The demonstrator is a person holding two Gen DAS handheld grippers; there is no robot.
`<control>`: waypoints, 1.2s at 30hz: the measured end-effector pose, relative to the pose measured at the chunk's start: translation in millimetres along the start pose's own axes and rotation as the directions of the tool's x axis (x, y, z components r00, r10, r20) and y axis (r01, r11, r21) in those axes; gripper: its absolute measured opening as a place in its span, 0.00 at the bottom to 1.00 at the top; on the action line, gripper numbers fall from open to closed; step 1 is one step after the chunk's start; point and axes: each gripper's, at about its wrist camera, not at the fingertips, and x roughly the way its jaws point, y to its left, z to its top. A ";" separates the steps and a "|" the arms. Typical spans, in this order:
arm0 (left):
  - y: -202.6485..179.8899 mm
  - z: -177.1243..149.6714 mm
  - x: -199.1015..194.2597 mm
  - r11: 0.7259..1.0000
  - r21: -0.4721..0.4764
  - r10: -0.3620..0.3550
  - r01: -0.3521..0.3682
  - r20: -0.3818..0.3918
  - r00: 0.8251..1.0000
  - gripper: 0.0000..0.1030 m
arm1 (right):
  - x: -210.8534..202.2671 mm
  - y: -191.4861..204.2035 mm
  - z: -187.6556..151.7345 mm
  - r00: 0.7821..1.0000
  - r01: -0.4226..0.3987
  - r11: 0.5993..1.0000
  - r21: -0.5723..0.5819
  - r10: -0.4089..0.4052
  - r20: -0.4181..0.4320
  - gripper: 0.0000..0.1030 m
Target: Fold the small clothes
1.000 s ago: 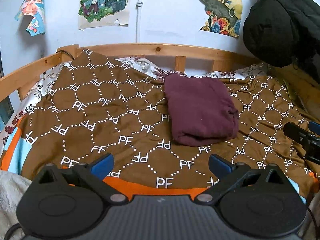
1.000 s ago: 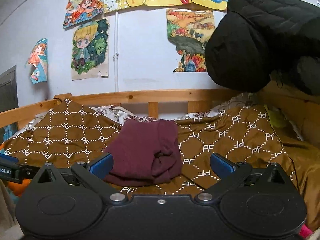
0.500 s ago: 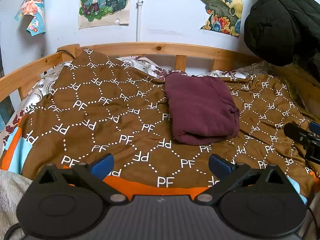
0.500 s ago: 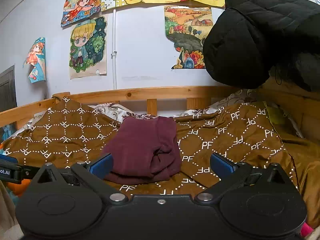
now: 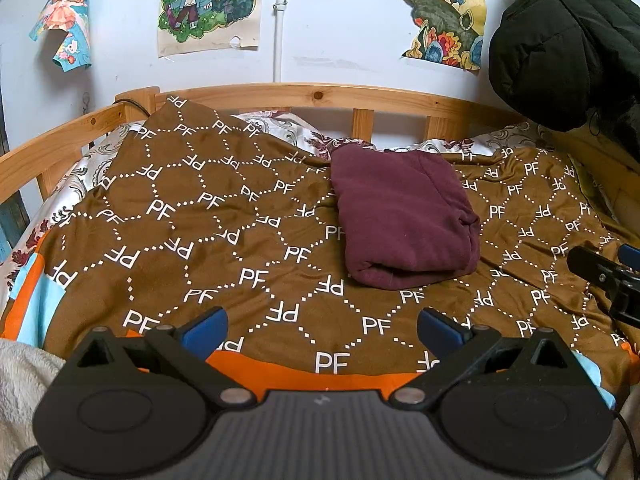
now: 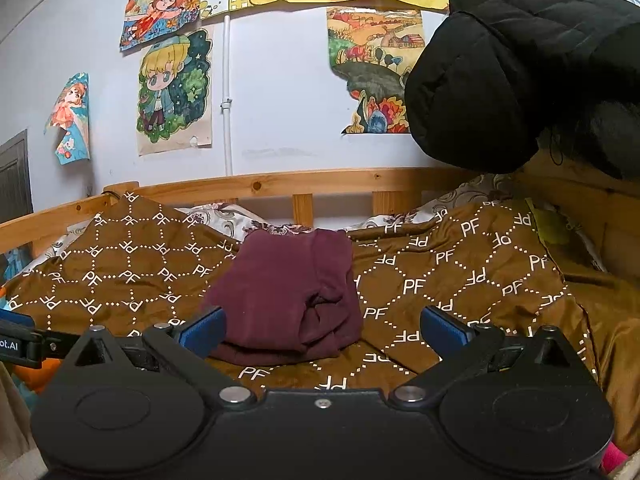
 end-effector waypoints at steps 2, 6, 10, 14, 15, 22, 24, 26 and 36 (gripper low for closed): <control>0.1 0.1 0.0 1.000 0.000 0.000 0.000 0.000 1.000 0.99 | 0.0 0.0 0.0 1.000 0.000 1.000 0.000 0.000 0.000 1.00; 0.2 0.3 0.0 1.000 0.001 0.000 0.000 -0.001 1.000 0.99 | 0.2 -0.1 -0.1 1.000 0.000 1.000 0.001 0.000 -0.001 1.00; 1.0 -0.5 -0.2 1.000 0.000 0.001 -0.001 -0.001 1.000 0.99 | 0.2 -0.5 0.2 1.000 0.000 1.000 0.001 0.000 -0.001 1.00; 2.1 -1.7 -0.5 1.000 -0.001 0.002 -0.002 -0.002 1.000 0.99 | 0.3 -0.9 0.3 1.000 -0.001 1.000 0.000 0.001 -0.001 1.00; 2.2 -1.7 -0.5 1.000 0.000 0.002 -0.002 -0.002 1.000 0.99 | 0.3 -0.9 0.3 1.000 -0.001 1.000 0.001 0.001 -0.001 1.00; 2.9 -1.6 -0.5 1.000 -0.001 0.006 -0.006 -0.001 1.000 0.99 | 1.1 -1.8 -0.4 1.000 0.000 1.000 0.002 0.000 -0.002 1.00; 4.7 -1.6 -0.5 1.000 -0.006 0.018 -0.018 0.000 1.000 0.99 | 1.0 -1.8 -0.5 1.000 0.000 1.000 0.003 0.000 -0.002 1.00; 5.9 -1.2 -0.9 1.000 -0.010 0.025 -0.025 0.000 1.000 0.99 | 1.1 -2.0 -0.1 1.000 0.000 1.000 0.002 0.000 -0.003 1.00; 3.7 0.6 -0.2 1.000 0.006 0.012 -0.011 -0.021 1.000 0.99 | 2.8 -2.7 -3.4 1.000 0.006 1.000 0.005 -0.006 -0.007 1.00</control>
